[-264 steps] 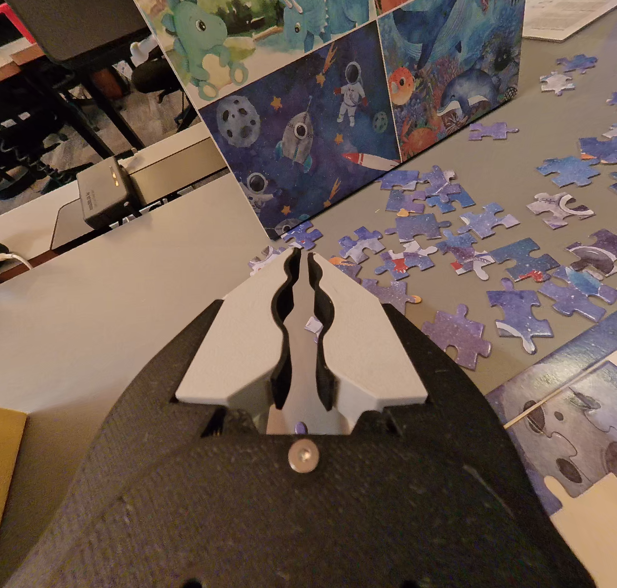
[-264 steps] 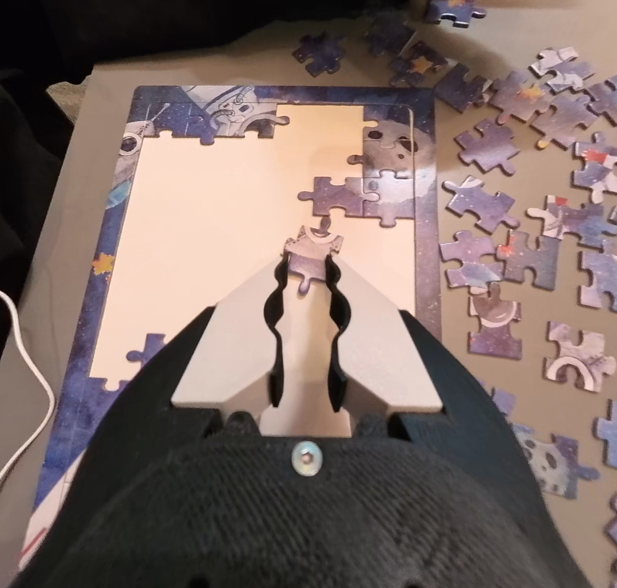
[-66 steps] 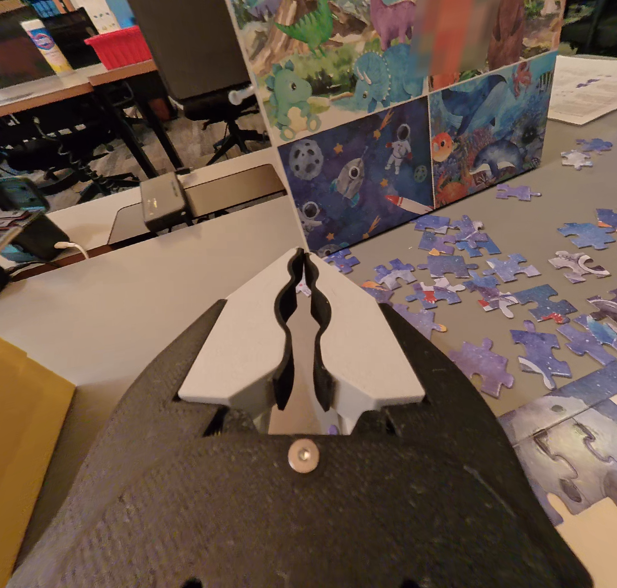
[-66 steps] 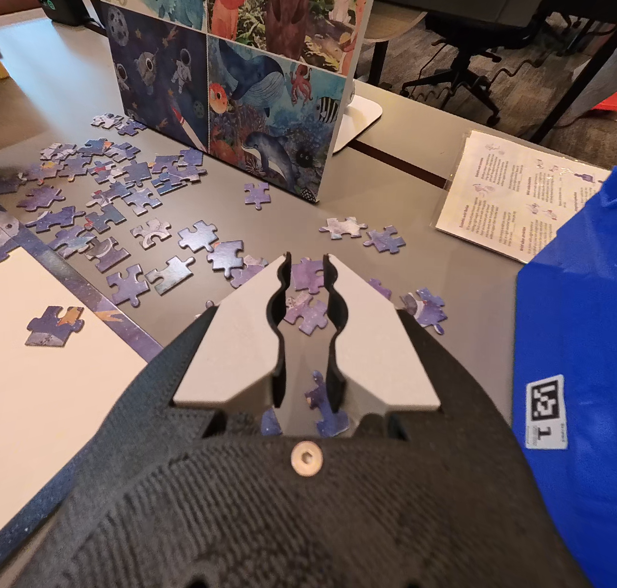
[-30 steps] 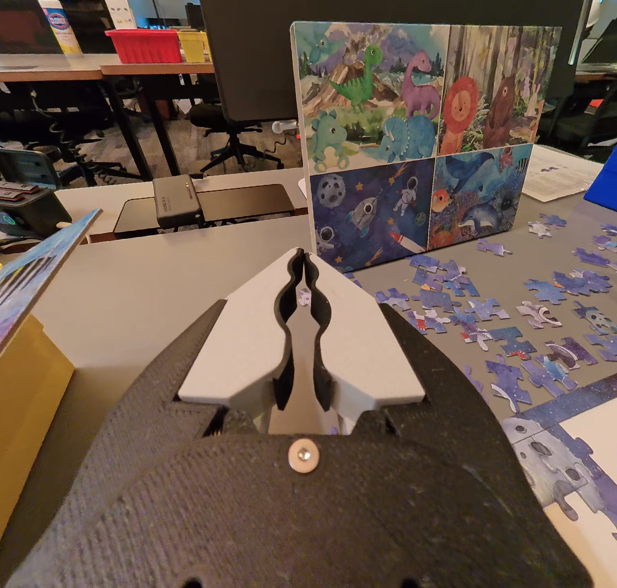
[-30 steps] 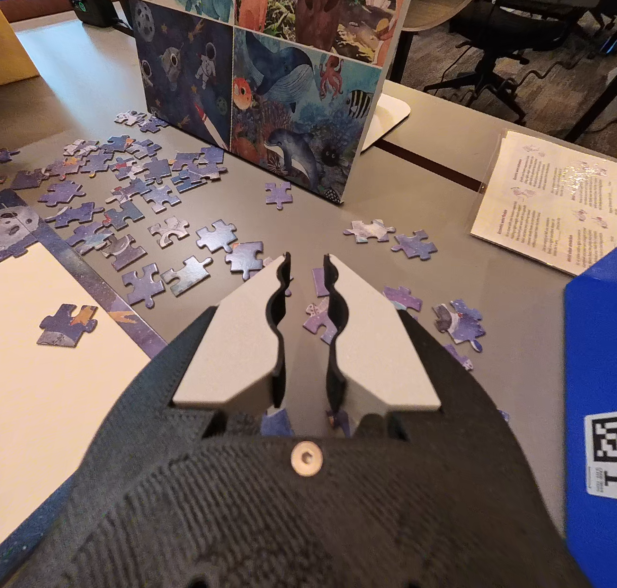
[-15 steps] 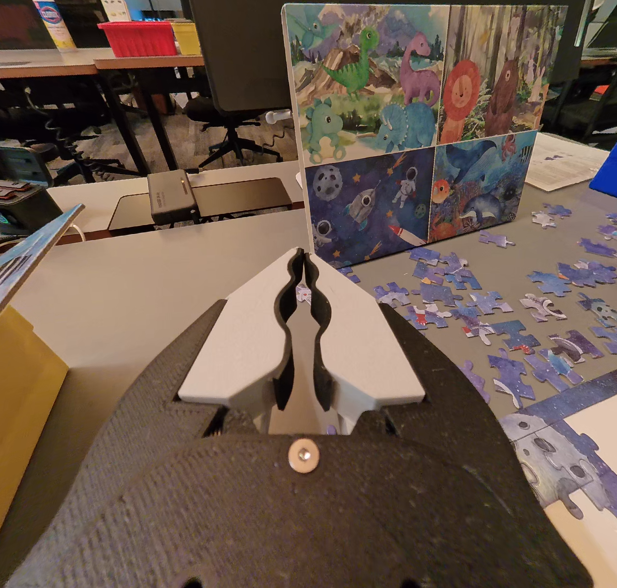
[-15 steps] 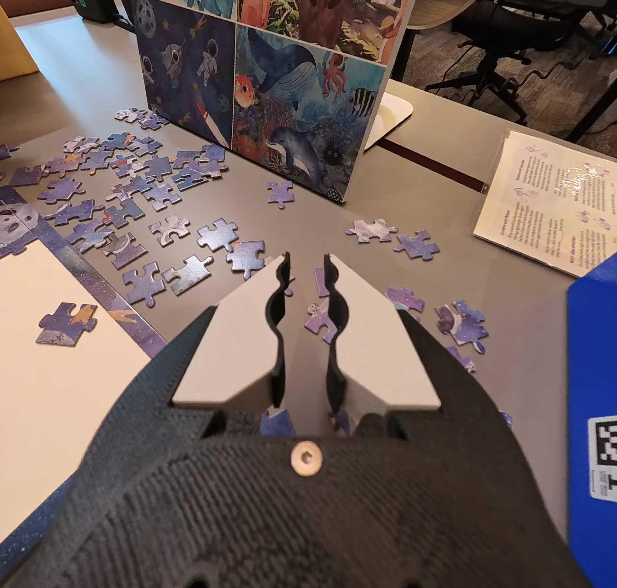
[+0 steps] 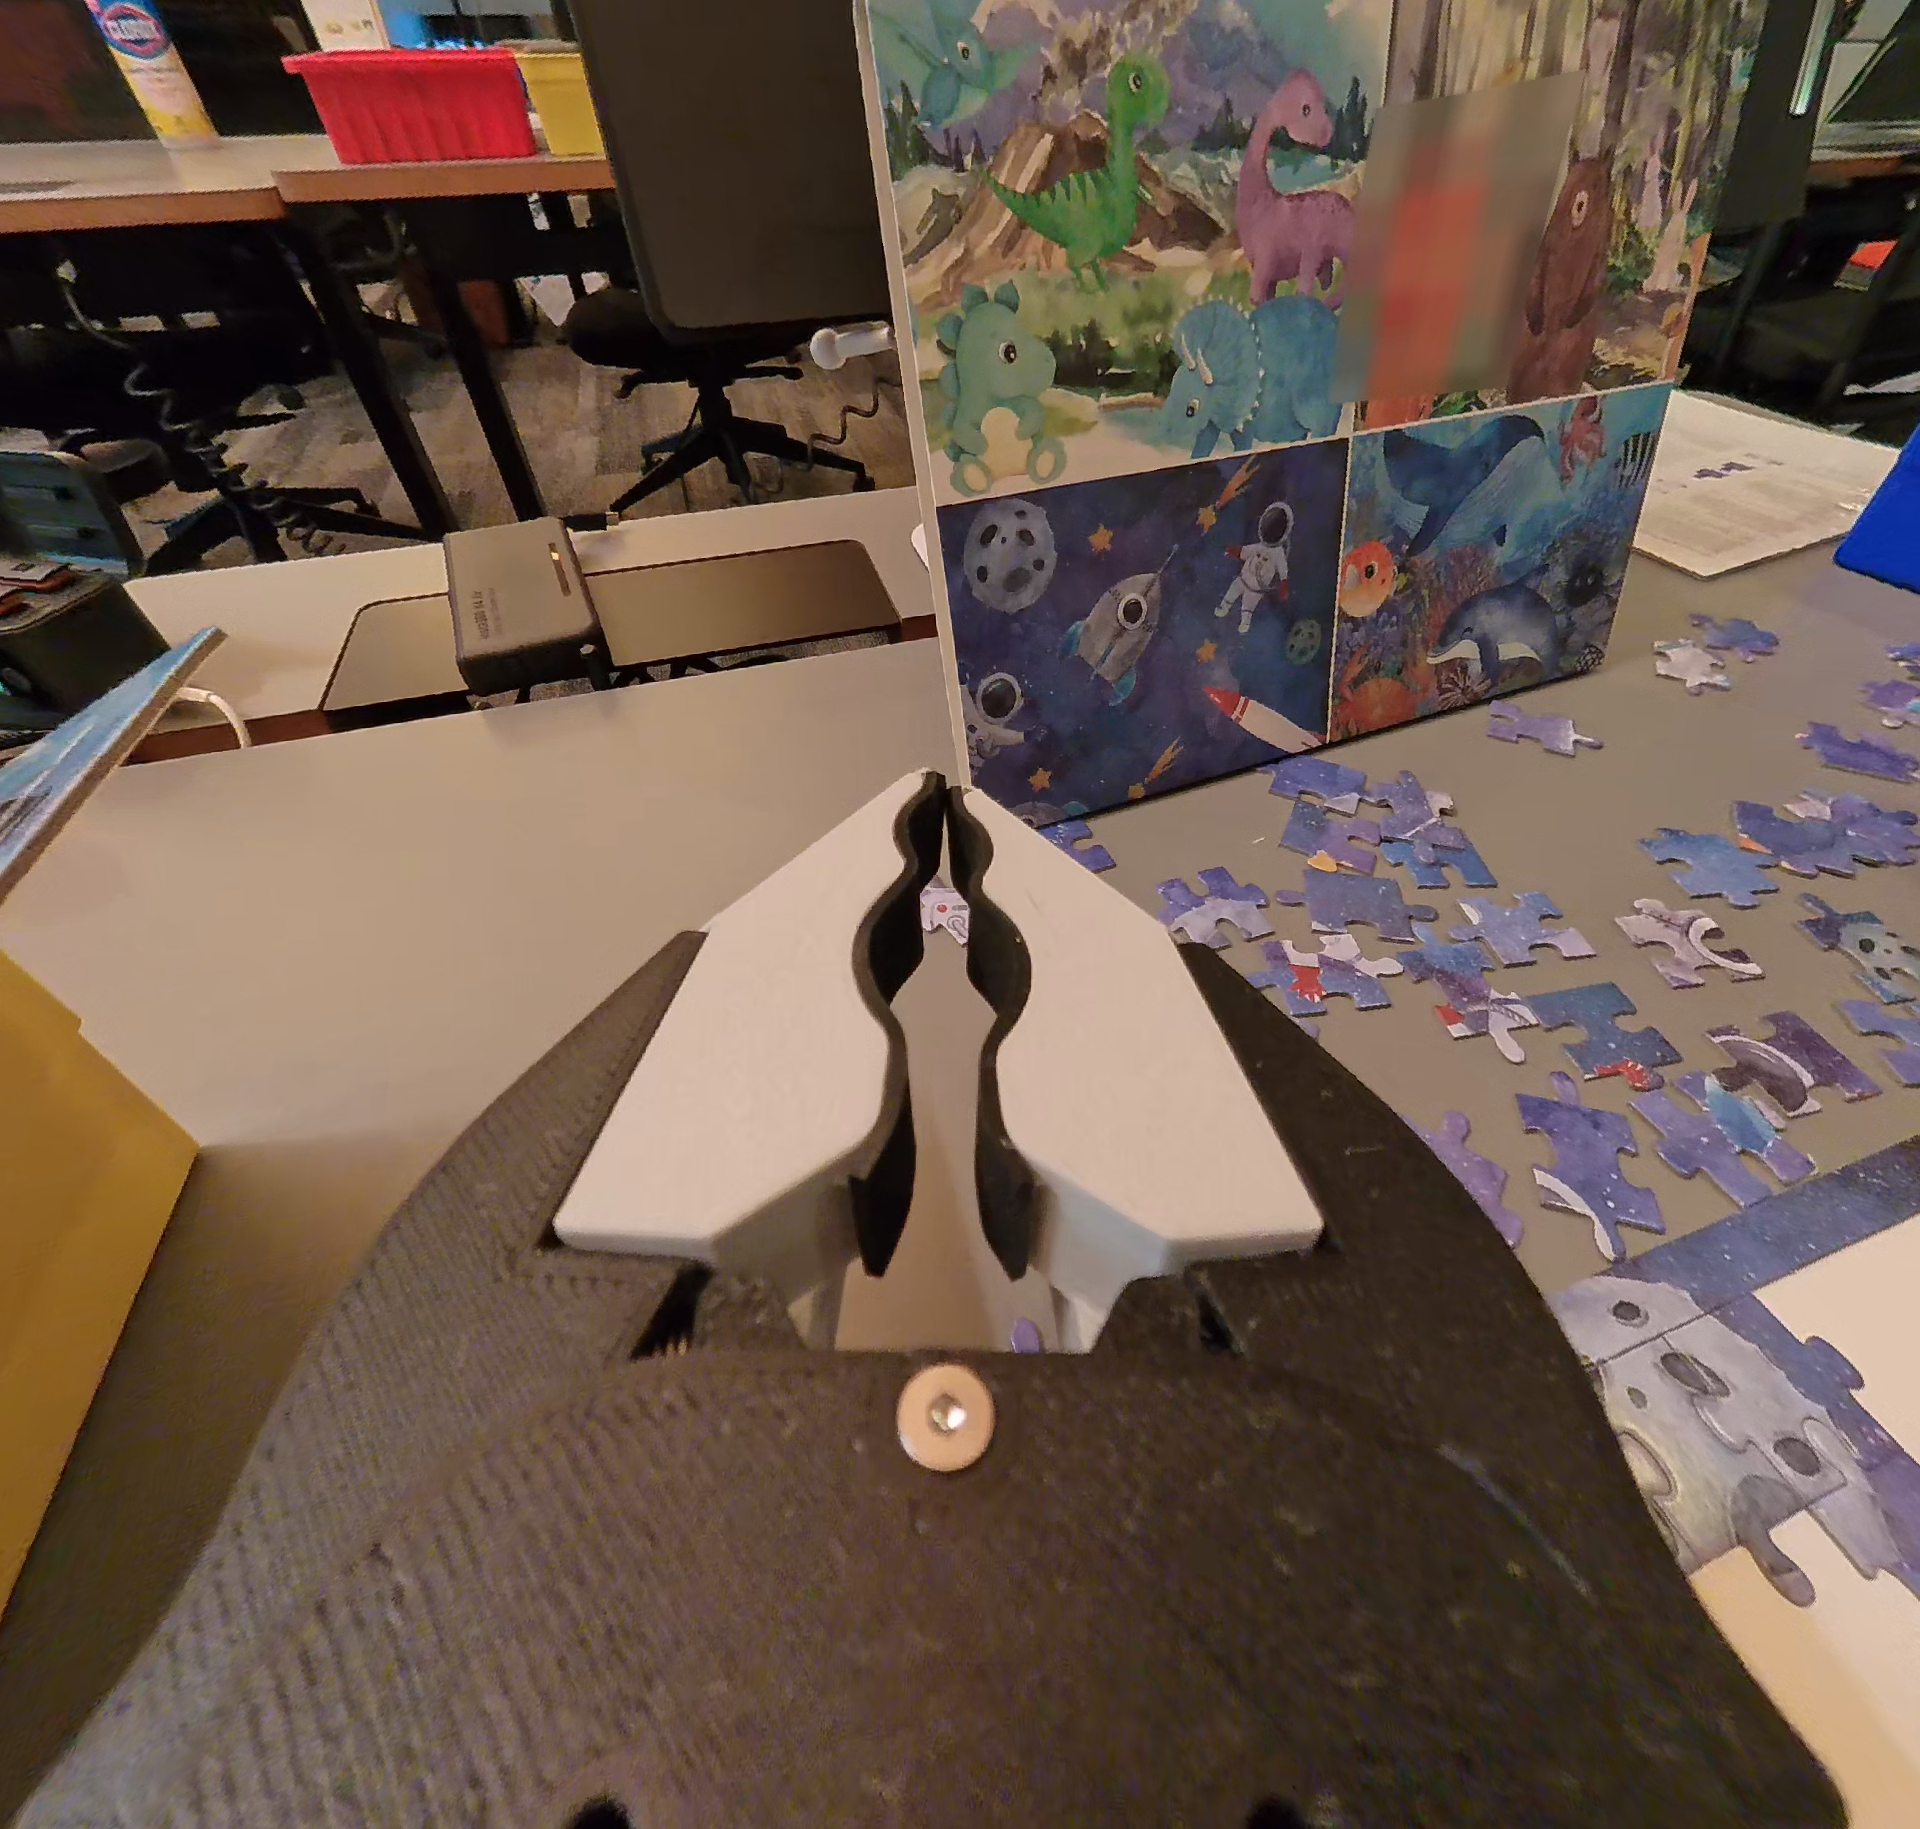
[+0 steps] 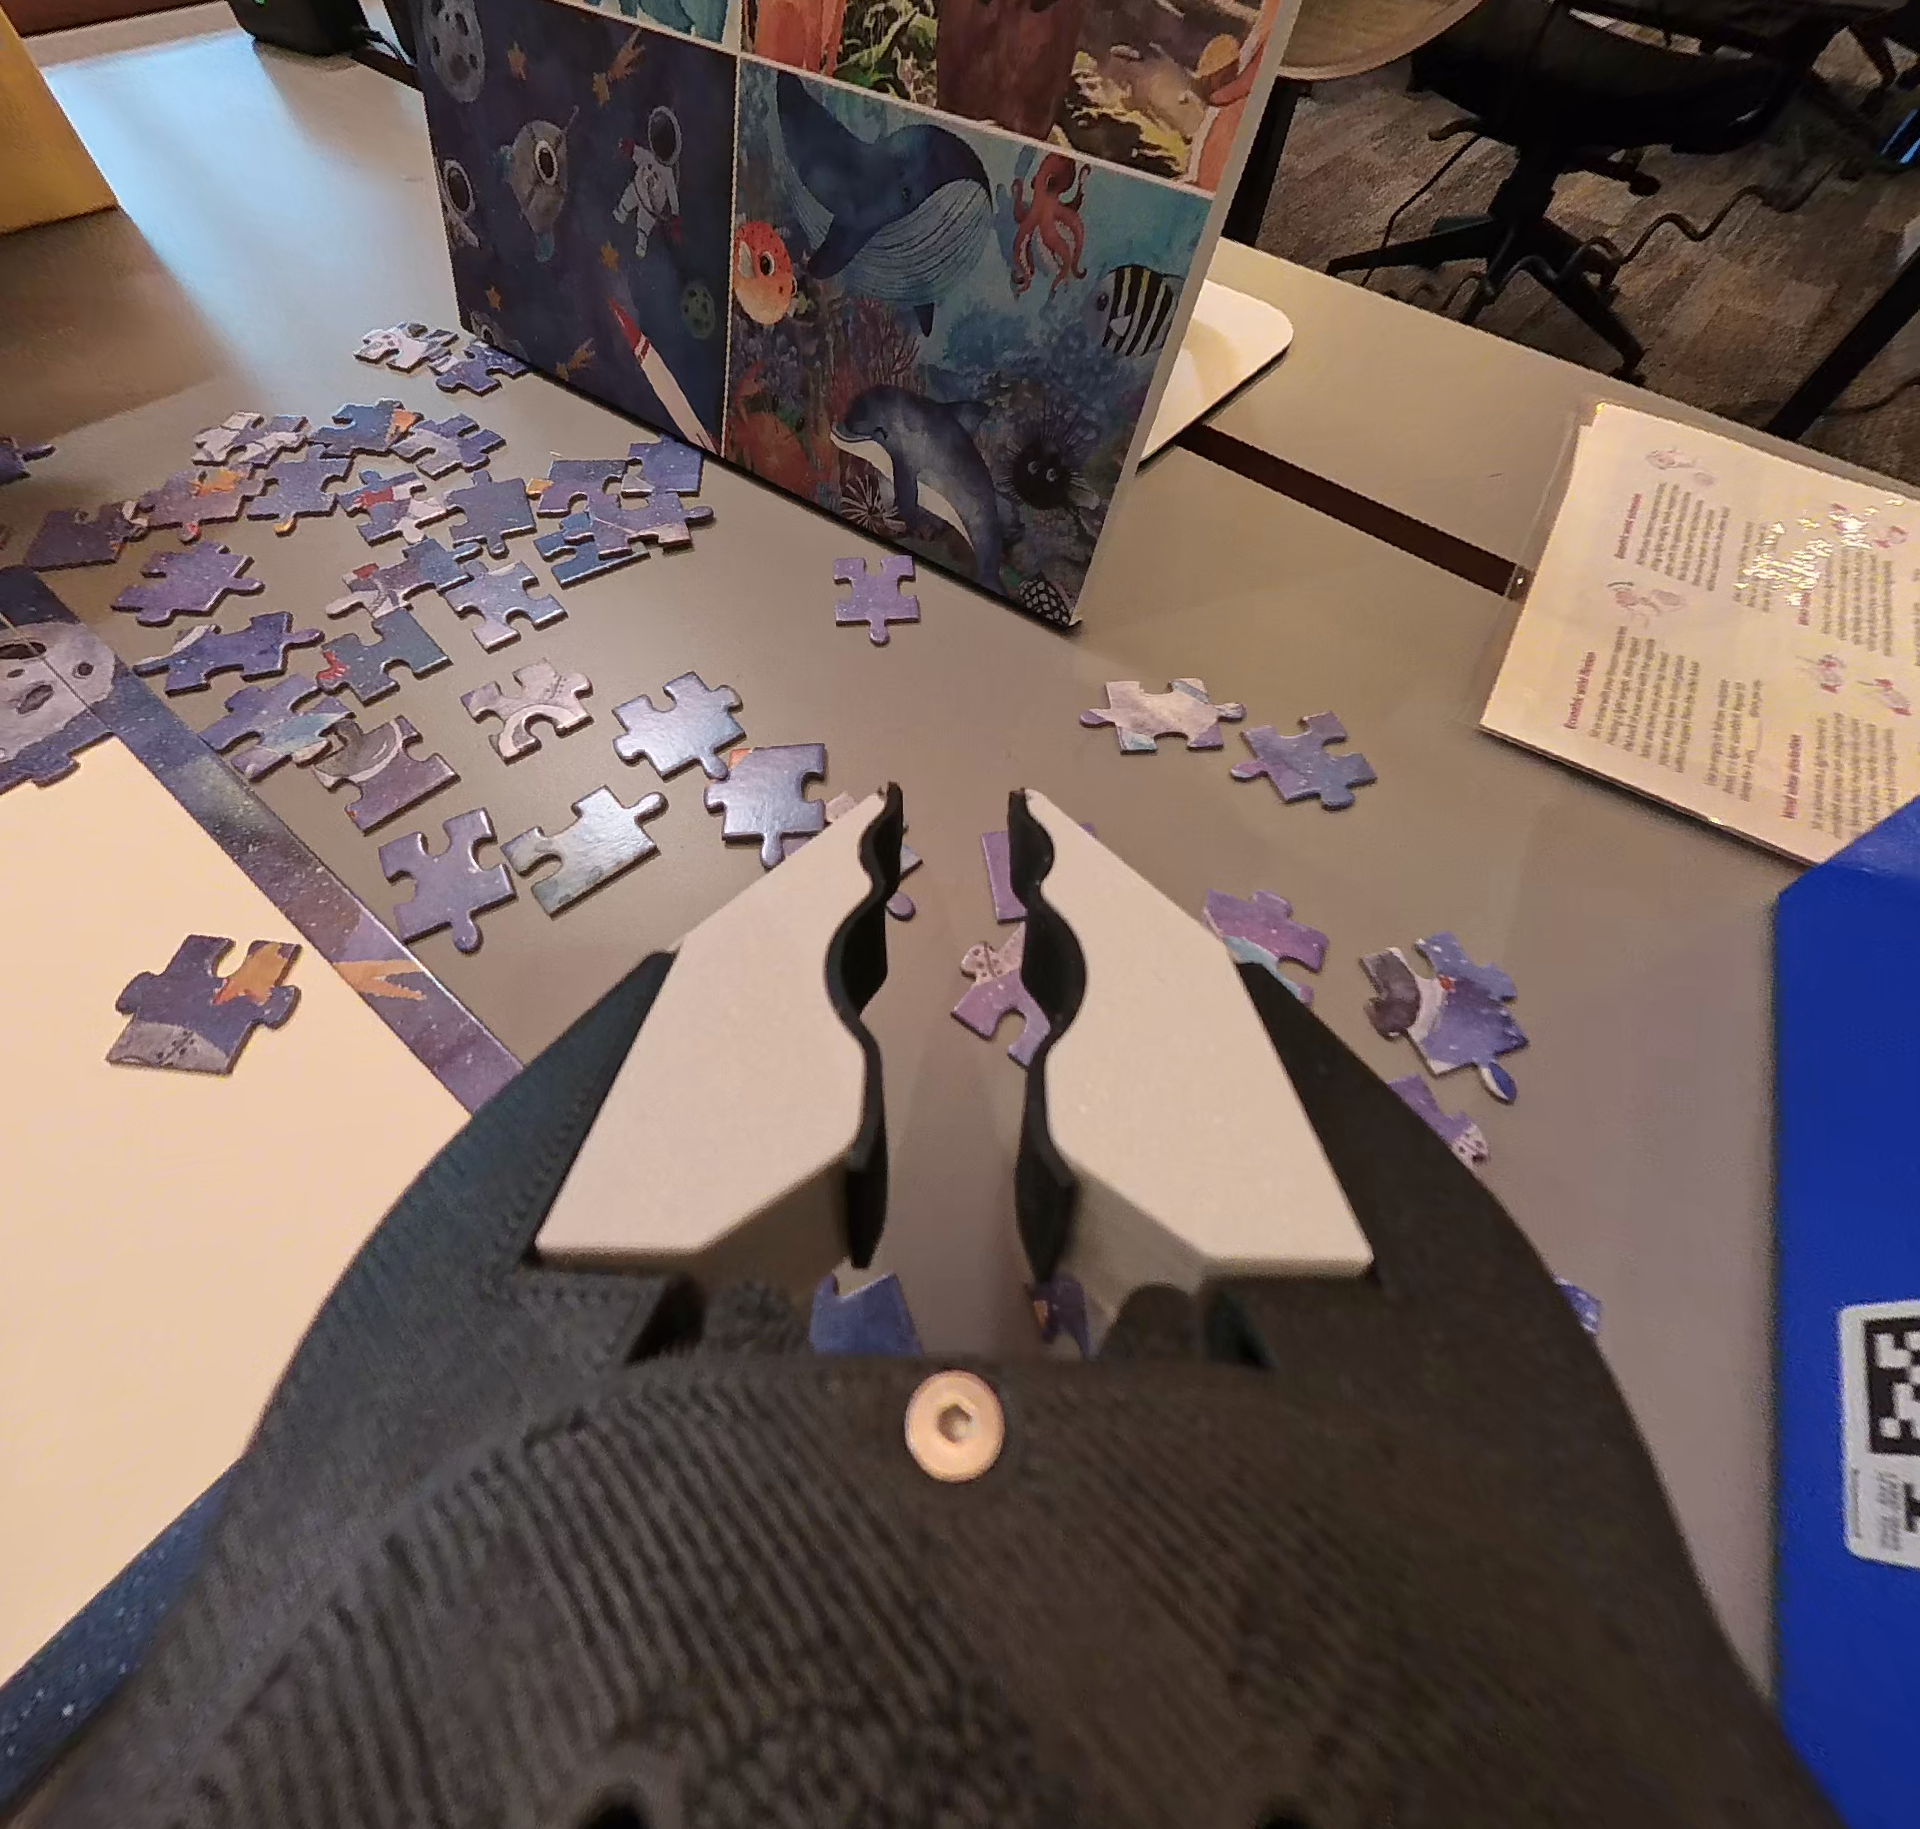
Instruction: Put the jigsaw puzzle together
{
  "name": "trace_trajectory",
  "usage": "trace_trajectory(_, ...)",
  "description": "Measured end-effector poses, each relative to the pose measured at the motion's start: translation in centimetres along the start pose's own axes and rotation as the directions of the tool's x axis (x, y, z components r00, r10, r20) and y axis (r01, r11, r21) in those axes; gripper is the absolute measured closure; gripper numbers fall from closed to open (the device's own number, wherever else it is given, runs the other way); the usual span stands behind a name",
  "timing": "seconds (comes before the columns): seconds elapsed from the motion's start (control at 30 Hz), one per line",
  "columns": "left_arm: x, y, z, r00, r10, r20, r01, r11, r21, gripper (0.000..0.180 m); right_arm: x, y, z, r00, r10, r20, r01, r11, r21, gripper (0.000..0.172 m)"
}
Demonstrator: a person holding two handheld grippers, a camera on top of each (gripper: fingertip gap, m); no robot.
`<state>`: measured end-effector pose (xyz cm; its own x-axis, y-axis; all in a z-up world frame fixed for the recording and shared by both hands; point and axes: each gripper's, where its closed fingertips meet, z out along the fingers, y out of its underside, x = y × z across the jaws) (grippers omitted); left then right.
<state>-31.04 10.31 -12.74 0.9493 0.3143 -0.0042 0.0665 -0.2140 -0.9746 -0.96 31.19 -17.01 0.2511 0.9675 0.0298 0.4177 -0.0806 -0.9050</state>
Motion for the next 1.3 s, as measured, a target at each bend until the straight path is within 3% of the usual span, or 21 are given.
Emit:
trace_trajectory(0.43, 0.7, 0.7, 0.3, 0.998, -0.041, -0.045, 0.039, 0.998, -0.045, 0.178, -0.2, 0.0, 0.1, 1.0, -0.003, 0.006, 0.003, 1.0, -0.001, 0.153)
trace_trajectory(0.63, 1.2, 2.2, 0.9, 0.995, -0.057, -0.079, 0.048, 0.992, -0.114, 0.156, -0.8, -0.6, -0.2, 1.0, -0.021, 0.012, 0.021, 1.0, 0.011, 0.152)
trace_trajectory(0.77, 0.3, 4.4, 2.5, 0.999, -0.032, -0.029, 0.025, 0.972, -0.232, 0.146, -0.4, -1.3, -0.8, 0.999, -0.041, -0.014, 0.041, 0.999, 0.032, 0.151)
trace_trajectory(1.0, -0.3, 7.3, 7.0, 1.0, -0.008, -0.015, 0.0, 0.88, -0.475, 0.132, -0.2, -2.2, -1.6, 1.0, -0.023, -0.015, 0.024, 0.997, 0.07, 0.151)
trace_trajectory(1.13, -0.4, 8.5, 7.9, 0.999, -0.044, -0.008, 0.034, 0.855, -0.517, 0.132, 0.1, -2.5, -1.9, 1.0, -0.009, -0.019, 0.011, 0.996, 0.089, 0.151)
trace_trajectory(1.3, 0.0, 8.6, 7.5, 0.996, -0.082, -0.043, 0.048, 0.855, -0.516, 0.151, -0.4, -2.4, -1.6, 1.0, 0.008, 0.012, -0.009, 0.996, 0.084, 0.151)
